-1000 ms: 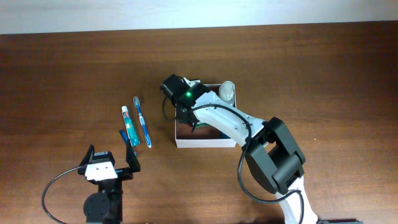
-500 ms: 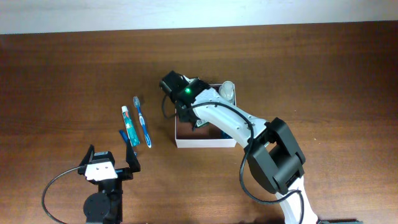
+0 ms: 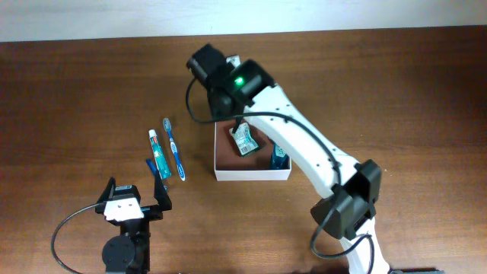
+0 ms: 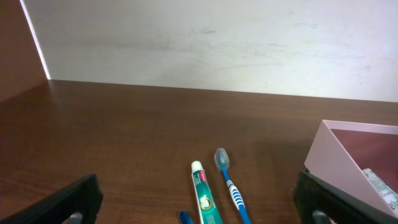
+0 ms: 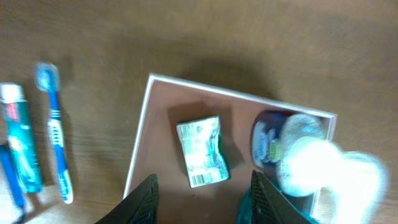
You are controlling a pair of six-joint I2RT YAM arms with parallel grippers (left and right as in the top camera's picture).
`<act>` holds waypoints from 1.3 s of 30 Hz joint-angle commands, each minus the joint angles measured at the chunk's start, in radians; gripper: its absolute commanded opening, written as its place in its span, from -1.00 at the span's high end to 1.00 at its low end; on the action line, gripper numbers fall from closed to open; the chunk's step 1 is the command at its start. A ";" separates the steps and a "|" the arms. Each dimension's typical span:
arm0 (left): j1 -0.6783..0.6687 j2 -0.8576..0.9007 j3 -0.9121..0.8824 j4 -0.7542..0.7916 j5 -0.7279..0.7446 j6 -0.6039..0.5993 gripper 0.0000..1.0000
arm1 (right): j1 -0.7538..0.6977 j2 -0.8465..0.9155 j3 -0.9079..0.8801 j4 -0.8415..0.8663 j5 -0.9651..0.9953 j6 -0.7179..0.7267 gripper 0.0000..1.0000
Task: Pack container
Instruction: 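Raise the right gripper and move it away to the upper right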
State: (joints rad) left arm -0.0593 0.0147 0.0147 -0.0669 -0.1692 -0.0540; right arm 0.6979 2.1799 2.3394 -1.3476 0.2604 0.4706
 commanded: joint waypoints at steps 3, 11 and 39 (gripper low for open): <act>0.005 -0.009 -0.005 0.002 -0.011 -0.013 -0.99 | -0.091 -0.042 0.122 -0.074 -0.001 -0.023 0.18; 0.005 -0.009 -0.005 0.002 -0.011 -0.013 -0.99 | -0.300 -0.042 0.149 -0.221 0.006 -0.066 0.04; 0.005 -0.009 -0.005 0.002 -0.011 -0.013 -0.99 | -0.851 -0.042 0.144 -0.347 0.029 -0.081 -0.97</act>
State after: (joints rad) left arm -0.0593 0.0147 0.0147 -0.0669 -0.1692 -0.0540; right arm -0.1452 2.1590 2.4733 -1.6928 0.2733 0.3889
